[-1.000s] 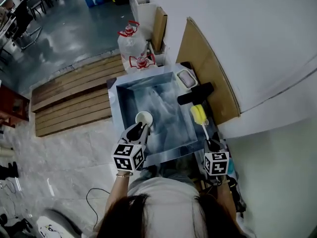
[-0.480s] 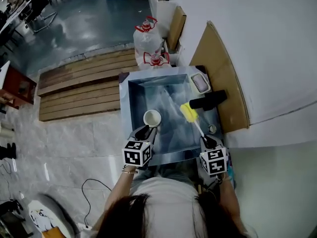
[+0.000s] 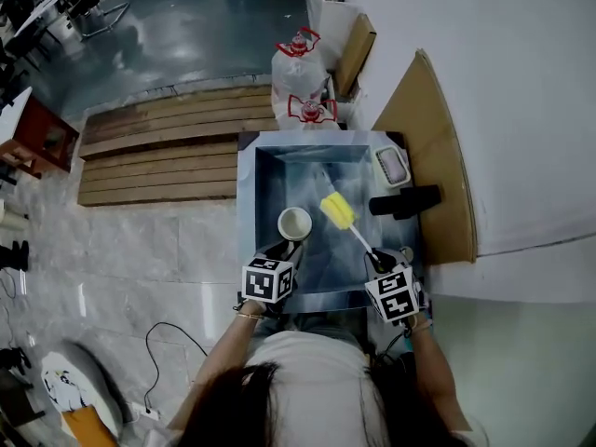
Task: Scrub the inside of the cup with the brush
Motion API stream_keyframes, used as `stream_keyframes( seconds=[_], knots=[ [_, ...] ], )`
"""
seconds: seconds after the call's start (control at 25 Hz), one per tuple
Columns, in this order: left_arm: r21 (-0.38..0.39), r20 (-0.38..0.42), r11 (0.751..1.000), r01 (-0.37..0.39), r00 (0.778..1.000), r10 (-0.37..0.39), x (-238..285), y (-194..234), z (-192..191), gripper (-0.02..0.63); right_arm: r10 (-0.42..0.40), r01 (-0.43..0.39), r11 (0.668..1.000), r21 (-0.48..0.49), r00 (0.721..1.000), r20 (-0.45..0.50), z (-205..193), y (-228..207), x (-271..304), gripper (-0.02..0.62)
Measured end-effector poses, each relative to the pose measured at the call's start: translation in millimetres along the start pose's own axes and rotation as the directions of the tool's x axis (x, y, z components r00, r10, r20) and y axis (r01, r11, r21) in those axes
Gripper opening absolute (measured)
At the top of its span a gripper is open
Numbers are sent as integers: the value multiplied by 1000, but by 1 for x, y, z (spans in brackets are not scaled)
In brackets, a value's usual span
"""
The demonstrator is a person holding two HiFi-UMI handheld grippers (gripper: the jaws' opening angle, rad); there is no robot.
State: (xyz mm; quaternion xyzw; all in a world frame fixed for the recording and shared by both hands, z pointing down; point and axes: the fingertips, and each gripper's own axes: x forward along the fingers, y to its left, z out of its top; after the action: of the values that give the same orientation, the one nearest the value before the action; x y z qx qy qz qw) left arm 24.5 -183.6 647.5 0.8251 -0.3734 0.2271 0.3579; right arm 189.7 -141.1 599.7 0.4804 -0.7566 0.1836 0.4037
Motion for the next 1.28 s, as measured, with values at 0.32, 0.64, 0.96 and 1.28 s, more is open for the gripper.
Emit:
stream_keyframes(
  seconds=[0.32, 0.64, 0.96, 1.28],
  knots=[
    [-36, -89, 998, -60, 994, 57, 21, 12, -21, 138, 72, -88, 980, -177, 993, -97, 6, 8, 23, 50],
    [-42, -179, 995, -86, 981, 77, 43, 24, -38, 141, 112, -186, 908, -376, 971, -211, 10, 21, 47, 51],
    [-67, -235, 993, -99, 969, 81, 52, 32, -44, 141, 142, -291, 833, -471, 935, -325, 15, 43, 66, 51],
    [-75, -245, 993, -93, 967, 72, 59, 35, -45, 132, 131, -330, 806, -492, 909, -396, 27, 56, 85, 51]
  ],
)
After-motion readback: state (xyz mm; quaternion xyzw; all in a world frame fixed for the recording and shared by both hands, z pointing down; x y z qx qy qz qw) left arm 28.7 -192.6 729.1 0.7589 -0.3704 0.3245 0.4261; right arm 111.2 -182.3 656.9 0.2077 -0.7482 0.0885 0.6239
